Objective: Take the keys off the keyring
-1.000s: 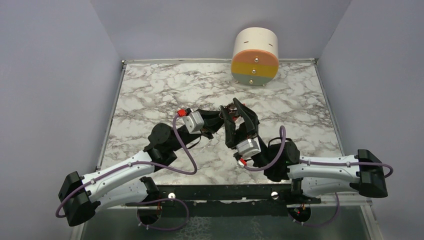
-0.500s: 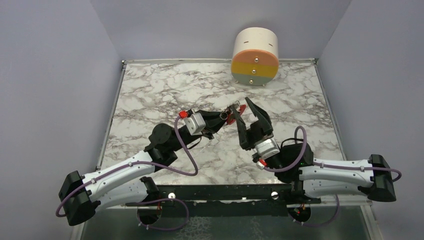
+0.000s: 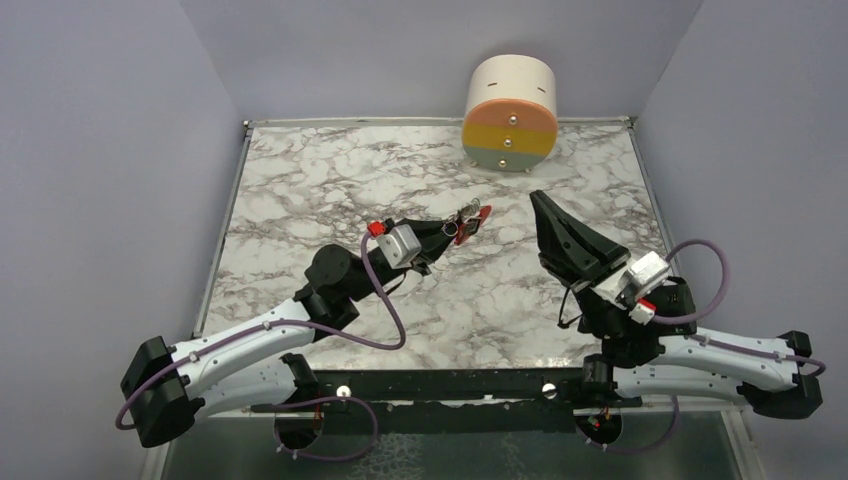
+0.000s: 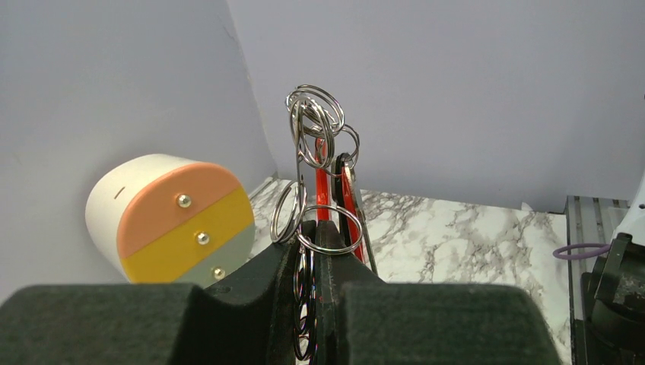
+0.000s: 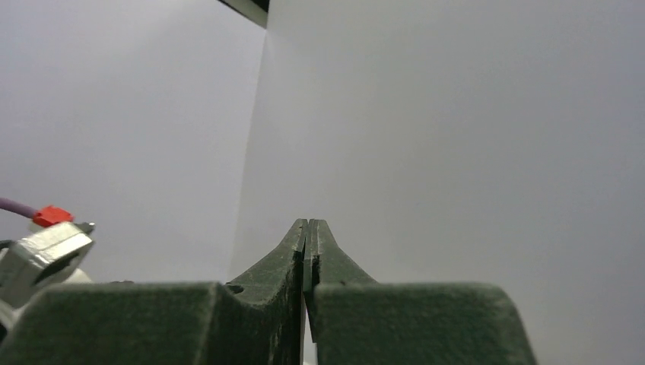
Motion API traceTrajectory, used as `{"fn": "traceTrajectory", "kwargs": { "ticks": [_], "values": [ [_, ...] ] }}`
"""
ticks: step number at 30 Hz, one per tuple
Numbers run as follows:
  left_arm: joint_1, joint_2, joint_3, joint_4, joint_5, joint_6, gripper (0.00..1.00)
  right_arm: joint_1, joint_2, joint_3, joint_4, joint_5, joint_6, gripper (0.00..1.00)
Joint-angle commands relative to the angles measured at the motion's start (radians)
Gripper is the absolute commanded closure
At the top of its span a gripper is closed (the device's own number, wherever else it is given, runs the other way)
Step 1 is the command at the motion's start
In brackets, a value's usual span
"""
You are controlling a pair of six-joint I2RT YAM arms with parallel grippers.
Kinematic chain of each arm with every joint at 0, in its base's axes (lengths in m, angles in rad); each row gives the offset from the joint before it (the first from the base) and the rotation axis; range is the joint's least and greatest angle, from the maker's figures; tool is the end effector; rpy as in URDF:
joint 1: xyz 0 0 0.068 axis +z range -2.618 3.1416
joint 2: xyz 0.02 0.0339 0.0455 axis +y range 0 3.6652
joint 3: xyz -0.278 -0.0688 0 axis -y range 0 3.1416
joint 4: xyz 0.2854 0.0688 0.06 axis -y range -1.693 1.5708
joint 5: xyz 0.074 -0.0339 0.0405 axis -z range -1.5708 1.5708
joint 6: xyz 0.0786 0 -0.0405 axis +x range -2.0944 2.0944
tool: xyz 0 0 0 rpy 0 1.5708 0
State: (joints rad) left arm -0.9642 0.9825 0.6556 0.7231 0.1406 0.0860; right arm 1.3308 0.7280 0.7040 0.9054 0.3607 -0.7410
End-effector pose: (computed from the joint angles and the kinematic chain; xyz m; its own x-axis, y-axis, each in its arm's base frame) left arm 0.1593 -0.2489 0.3685 0.2954 -0.2765 -0.9145 0.8650 0.4838 0.1331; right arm 0.0728 0.1809 0.4655 0.7128 0.2557 -0.6531 -0.5074 0.8309 -0.2284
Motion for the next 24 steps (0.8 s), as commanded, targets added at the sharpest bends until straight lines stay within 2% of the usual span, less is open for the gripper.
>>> {"fn": "traceTrajectory", "kwargs": {
  "ticks": [1,5,10,14,17,20,22,24],
  "values": [
    [-0.006,-0.010,0.001,0.045,-0.006,0.023,1.00,-0.004,-0.012,0.085,-0.288,0.023,0.325,0.98],
    [-0.005,-0.042,-0.031,0.066,0.002,0.044,1.00,-0.004,-0.019,0.185,-0.512,-0.012,0.546,0.98],
    [-0.006,-0.084,-0.081,0.089,-0.030,0.083,1.00,-0.004,-0.072,0.223,-0.668,-0.018,0.738,0.98],
    [-0.006,-0.096,-0.081,0.085,-0.068,0.101,1.00,-0.003,-0.053,0.246,-0.768,0.021,0.747,0.96],
    [-0.005,-0.085,-0.062,0.059,-0.091,0.125,1.00,-0.005,0.091,0.331,-0.854,-0.005,0.714,0.86],
    [-0.005,-0.078,-0.055,0.048,-0.122,0.152,1.00,-0.020,0.208,0.396,-0.819,0.014,0.629,0.82],
    [-0.002,-0.072,-0.050,0.040,-0.143,0.166,1.00,-0.086,0.233,0.418,-0.776,-0.035,0.604,0.80],
    [0.004,-0.067,-0.038,0.032,-0.149,0.174,1.00,-0.245,0.271,0.457,-0.777,-0.162,0.655,0.79]
  ]
}}
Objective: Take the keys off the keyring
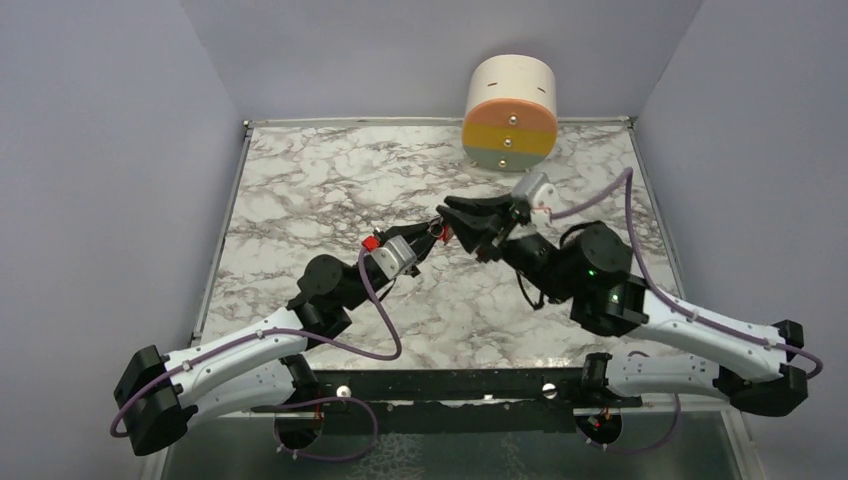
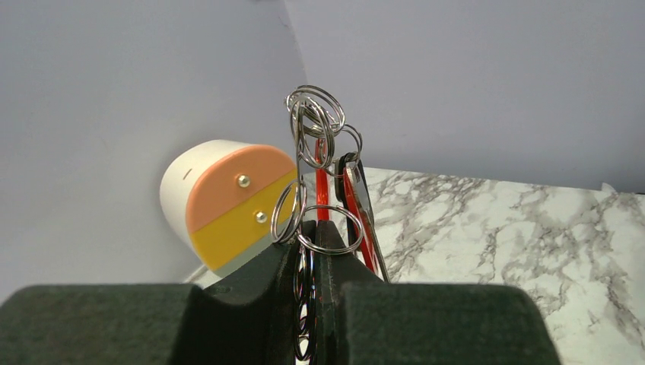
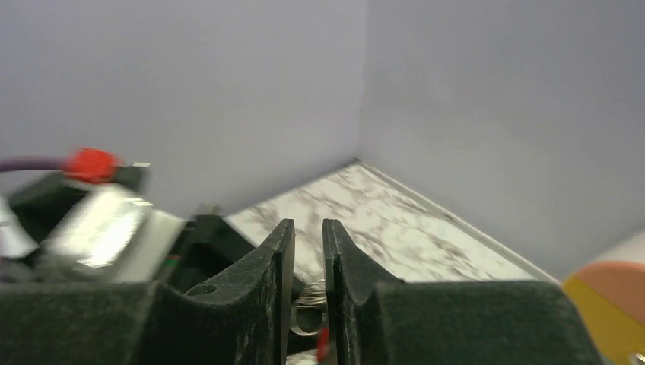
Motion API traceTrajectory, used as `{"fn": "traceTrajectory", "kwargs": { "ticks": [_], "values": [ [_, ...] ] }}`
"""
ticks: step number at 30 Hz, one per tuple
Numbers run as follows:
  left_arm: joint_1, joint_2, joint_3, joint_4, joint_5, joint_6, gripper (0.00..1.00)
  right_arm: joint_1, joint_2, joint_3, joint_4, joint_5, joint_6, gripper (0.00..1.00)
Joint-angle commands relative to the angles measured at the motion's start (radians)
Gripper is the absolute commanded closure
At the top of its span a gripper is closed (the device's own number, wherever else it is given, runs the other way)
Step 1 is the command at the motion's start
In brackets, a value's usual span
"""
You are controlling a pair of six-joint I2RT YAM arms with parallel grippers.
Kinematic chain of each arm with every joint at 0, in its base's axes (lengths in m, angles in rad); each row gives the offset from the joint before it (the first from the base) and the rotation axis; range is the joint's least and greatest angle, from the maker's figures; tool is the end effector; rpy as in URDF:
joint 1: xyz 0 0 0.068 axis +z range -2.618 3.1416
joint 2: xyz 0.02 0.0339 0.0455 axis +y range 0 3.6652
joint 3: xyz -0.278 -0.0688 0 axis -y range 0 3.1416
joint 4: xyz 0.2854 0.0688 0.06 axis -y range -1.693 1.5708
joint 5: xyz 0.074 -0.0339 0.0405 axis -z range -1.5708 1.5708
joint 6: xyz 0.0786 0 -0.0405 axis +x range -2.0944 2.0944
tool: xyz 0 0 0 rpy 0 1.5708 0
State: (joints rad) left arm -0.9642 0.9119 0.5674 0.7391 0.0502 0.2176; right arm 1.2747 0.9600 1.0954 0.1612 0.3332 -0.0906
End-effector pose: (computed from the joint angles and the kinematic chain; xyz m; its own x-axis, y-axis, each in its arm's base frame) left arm 0.1561 -0.2319 0.3520 0.3968 -0.1937 -0.8972 0.7797 0.5870 0.2181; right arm 0.1054 0.2575 0.4825 0.1585 0.2264 -0.9611 -0.8016 0.5979 0.0087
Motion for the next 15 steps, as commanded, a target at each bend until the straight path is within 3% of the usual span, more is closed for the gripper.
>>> {"fn": "traceTrajectory", "kwargs": {
  "ticks": [1,3,5,8,11,15],
  "values": [
    [0.007,0.006,0.057,0.012,-0.057,0.042,1.00,-0.301,0.070,0.089,-0.040,-0.230,0.051,0.79],
    [0.010,0.013,0.075,0.001,-0.048,0.048,1.00,-0.509,0.156,0.149,-0.037,-0.449,0.161,0.79],
    [0.011,0.022,0.097,-0.016,-0.046,0.057,1.00,-0.641,0.260,0.209,-0.022,-0.619,0.238,0.79],
    [0.019,0.046,0.130,-0.041,-0.042,0.074,1.00,-0.688,0.343,0.237,0.050,-0.673,0.231,0.77],
    [0.040,0.077,0.155,-0.056,-0.025,0.075,1.00,-0.726,0.344,0.228,0.132,-0.686,0.215,0.65],
    [0.069,0.077,0.179,-0.054,0.048,0.041,1.00,-0.829,0.324,0.194,0.126,-0.719,0.176,0.60]
  ]
}}
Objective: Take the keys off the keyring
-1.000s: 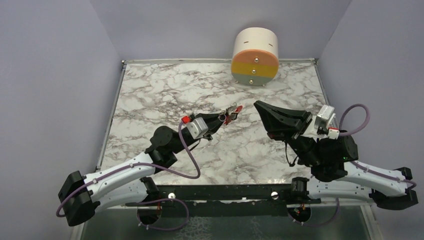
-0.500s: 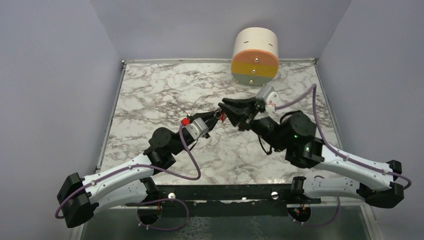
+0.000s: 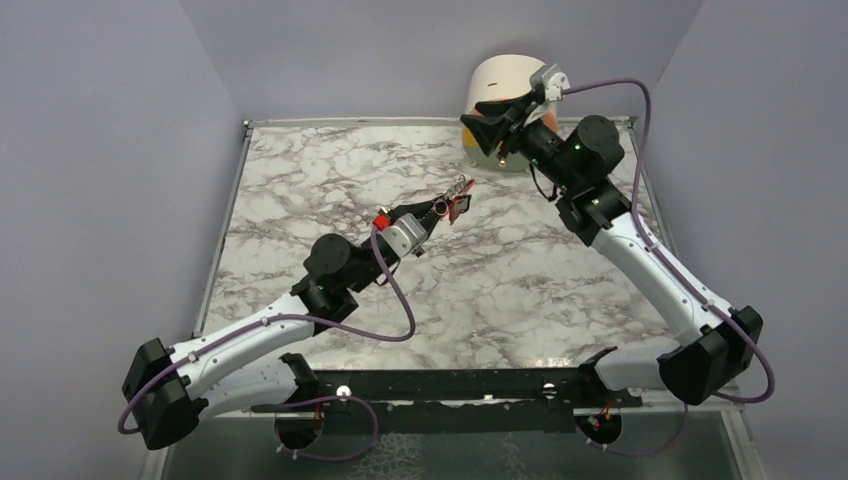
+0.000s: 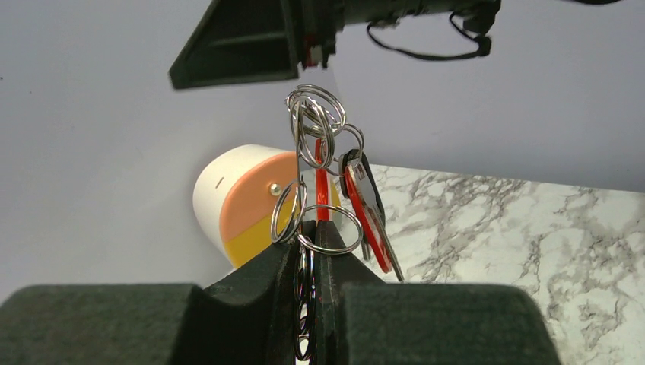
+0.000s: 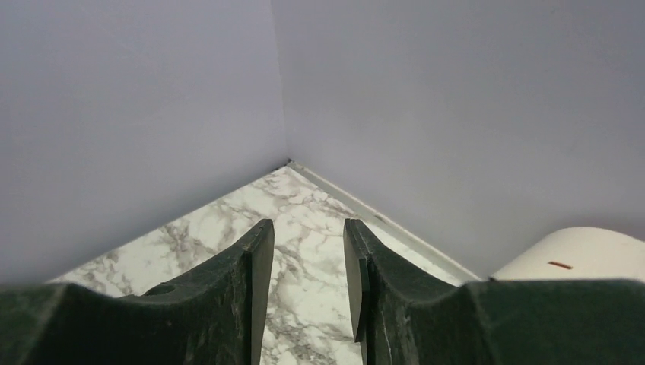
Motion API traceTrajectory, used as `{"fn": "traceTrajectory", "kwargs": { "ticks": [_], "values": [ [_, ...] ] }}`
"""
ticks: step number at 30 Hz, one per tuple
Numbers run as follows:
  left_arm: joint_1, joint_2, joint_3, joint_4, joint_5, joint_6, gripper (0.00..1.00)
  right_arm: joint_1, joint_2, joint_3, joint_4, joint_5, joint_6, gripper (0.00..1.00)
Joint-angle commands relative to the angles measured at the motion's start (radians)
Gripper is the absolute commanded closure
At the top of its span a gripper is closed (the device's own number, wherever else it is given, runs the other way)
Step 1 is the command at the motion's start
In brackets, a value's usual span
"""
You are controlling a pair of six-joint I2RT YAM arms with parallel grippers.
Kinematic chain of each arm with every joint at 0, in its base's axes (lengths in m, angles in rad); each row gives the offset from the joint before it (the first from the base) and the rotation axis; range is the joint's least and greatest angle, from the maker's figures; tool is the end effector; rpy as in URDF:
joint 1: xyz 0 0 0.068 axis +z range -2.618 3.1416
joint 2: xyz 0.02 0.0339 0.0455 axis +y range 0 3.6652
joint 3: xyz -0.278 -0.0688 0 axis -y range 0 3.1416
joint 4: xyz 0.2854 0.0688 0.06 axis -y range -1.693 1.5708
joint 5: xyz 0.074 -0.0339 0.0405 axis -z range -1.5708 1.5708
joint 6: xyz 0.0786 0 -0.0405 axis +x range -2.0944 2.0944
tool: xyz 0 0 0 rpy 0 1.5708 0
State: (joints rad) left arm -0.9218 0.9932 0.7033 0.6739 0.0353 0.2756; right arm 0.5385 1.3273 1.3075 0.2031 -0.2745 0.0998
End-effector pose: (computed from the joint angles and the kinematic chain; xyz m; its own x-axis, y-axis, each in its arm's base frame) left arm 0.1793 -0.2409 0.3795 0.4399 -0.1299 -0.8886 0.7236 0.6374 0.2650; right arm 0.3210 0.2166 0.4649 0.0837 0.1617 -0.9833 -0.7344 0.6769 0.0488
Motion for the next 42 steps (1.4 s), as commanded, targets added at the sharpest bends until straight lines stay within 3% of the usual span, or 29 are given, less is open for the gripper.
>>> {"fn": "traceTrajectory", "kwargs": {
  "ticks": [1,4,7,11,13,14,22,25,35,42],
  "values": [
    [0.031,-0.014,0.044,0.012,0.079,-0.024,1.00,-0.147,-0.059,-0.053,0.098,-0.149,-0.001,0.57],
    [0.043,-0.052,0.034,0.012,0.104,-0.046,1.00,-0.417,-0.123,-0.234,0.267,-0.347,0.192,0.54],
    [0.046,-0.100,0.007,0.032,0.119,-0.083,1.00,-0.656,-0.131,-0.462,0.622,-0.599,0.465,0.59],
    [0.047,-0.146,-0.024,0.073,0.138,-0.140,1.00,-0.719,0.056,-0.600,1.113,-0.844,0.802,0.64],
    [0.047,-0.149,-0.020,0.077,0.160,-0.163,1.00,-0.719,0.170,-0.636,1.526,-0.863,1.065,0.64],
    [0.047,-0.148,-0.023,0.085,0.166,-0.171,1.00,-0.719,0.186,-0.627,1.569,-0.879,1.110,0.64],
    [0.047,-0.106,-0.042,0.165,0.169,-0.212,1.00,-0.692,-0.046,-0.658,1.564,-0.939,1.075,0.58],
    [0.047,-0.090,-0.041,0.185,0.186,-0.237,1.00,-0.608,-0.096,-0.666,1.562,-0.956,1.028,0.55],
    [0.046,-0.084,-0.060,0.271,0.262,-0.330,1.00,-0.461,-0.072,-0.612,1.575,-0.960,0.966,0.48],
    [0.047,-0.051,-0.072,0.354,0.291,-0.384,1.00,-0.371,-0.050,-0.518,1.575,-0.960,0.909,0.38]
  ]
}}
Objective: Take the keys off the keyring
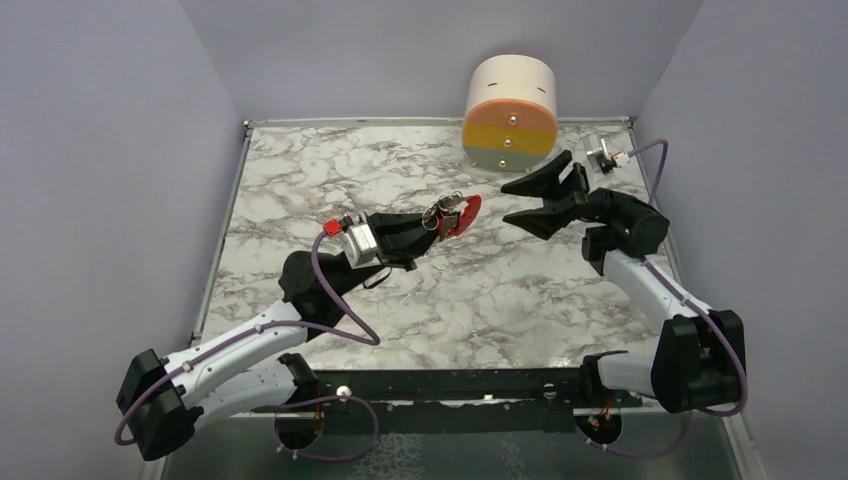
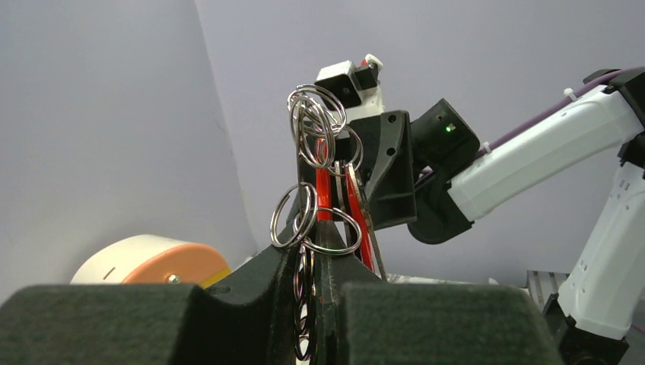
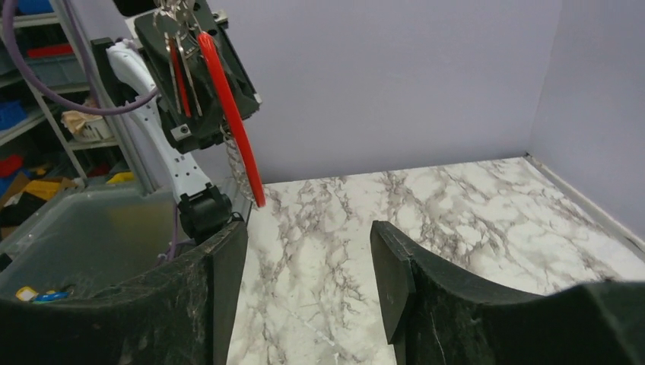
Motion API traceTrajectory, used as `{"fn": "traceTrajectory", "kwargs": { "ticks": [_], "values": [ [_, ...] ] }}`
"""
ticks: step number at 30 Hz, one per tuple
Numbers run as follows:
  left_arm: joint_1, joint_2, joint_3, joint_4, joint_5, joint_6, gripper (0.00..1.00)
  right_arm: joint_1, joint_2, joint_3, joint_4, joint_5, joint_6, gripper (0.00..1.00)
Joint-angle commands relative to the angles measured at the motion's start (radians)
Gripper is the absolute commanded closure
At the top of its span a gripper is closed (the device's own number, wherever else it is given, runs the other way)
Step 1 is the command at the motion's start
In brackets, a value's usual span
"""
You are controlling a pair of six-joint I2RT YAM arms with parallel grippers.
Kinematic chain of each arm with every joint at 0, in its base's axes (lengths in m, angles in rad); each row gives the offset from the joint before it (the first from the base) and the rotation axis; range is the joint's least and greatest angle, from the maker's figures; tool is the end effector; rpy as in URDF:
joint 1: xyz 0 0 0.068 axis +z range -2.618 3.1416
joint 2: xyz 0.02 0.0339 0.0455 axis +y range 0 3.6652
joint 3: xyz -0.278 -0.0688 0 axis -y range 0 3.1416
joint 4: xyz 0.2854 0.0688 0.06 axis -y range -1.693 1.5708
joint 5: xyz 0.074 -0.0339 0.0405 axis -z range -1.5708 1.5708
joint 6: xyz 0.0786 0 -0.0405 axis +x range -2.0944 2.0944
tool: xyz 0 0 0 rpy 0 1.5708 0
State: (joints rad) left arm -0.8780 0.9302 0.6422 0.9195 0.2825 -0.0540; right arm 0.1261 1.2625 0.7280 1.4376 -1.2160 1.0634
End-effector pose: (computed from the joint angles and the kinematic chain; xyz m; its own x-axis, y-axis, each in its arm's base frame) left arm 0.1525 -0.2180 0.4011 0.3289 -0.4774 -0.8149 0.9017 0.4151 0.1208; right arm 0.2631 0.1076 0.3642 -0.1631 0.2854 -0.9444 -0.9820 0.0457 0.1834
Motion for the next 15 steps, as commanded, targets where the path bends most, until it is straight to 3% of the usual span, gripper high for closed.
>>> {"fn": "traceTrajectory", "kwargs": {
  "ticks": [1,4,5,6,15],
  "values": [
    [0.003,0.015,-0.013,0.114,0.042,-0.060,1.00,0.054,0.020,0.076,0.340,-0.021,-0.068,0.37],
    [0.003,0.024,-0.018,0.126,0.042,-0.070,1.00,0.079,0.048,0.125,0.340,-0.027,-0.072,0.34],
    [0.003,0.026,-0.018,0.129,0.043,-0.073,1.00,0.082,0.056,0.135,0.340,-0.026,-0.072,0.24],
    [0.003,0.029,-0.018,0.134,0.046,-0.076,1.00,0.085,0.061,0.141,0.340,-0.022,-0.070,0.22],
    [0.002,0.103,0.002,0.160,0.054,-0.072,1.00,0.119,0.086,0.180,0.341,-0.019,-0.059,0.26]
  ]
}}
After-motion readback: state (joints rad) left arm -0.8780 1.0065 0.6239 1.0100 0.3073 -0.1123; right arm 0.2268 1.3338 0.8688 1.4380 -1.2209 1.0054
